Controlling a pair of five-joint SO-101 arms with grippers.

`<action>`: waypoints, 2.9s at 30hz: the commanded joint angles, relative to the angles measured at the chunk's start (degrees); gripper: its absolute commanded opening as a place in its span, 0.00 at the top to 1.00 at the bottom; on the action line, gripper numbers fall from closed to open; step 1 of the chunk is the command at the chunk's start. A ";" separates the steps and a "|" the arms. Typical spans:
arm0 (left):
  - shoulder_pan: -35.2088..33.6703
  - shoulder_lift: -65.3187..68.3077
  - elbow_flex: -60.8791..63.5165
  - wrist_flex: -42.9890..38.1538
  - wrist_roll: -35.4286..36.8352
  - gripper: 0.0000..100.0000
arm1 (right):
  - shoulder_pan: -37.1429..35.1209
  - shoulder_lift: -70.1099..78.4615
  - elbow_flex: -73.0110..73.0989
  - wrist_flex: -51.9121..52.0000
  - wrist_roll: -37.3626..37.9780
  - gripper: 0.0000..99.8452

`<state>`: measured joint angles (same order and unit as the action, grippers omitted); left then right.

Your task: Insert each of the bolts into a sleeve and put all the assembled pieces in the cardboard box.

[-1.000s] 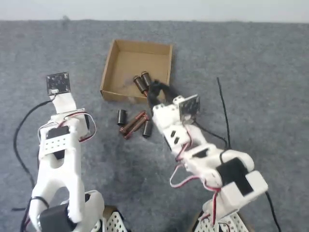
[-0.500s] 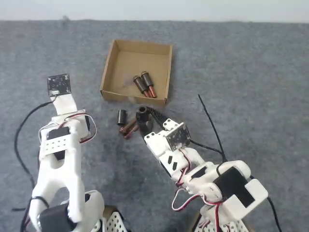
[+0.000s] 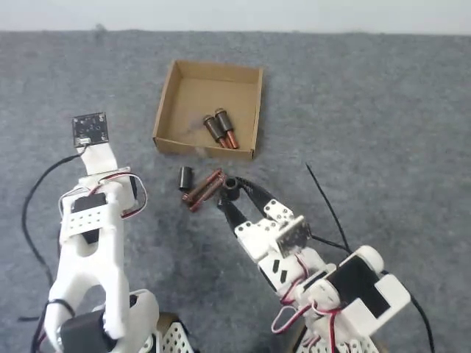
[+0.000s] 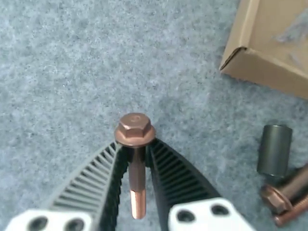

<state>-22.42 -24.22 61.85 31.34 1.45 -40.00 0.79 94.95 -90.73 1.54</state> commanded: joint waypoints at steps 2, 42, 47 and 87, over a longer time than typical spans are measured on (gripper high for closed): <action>0.26 -3.16 -0.75 -1.23 -0.70 0.99 | 1.63 -2.51 1.23 -3.47 0.70 0.99; 27.87 -20.75 12.88 -49.23 9.76 0.99 | 2.86 -2.42 1.23 -0.48 -4.75 0.99; 35.25 -34.73 12.79 -31.56 9.76 0.99 | 2.86 -2.42 1.23 -0.48 -4.75 0.99; 47.91 -51.78 12.70 -7.38 14.51 0.99 | 2.86 -2.42 1.23 2.07 -4.48 0.99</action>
<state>25.49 -74.33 74.95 23.69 15.43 -37.98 0.62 95.12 -89.05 -2.51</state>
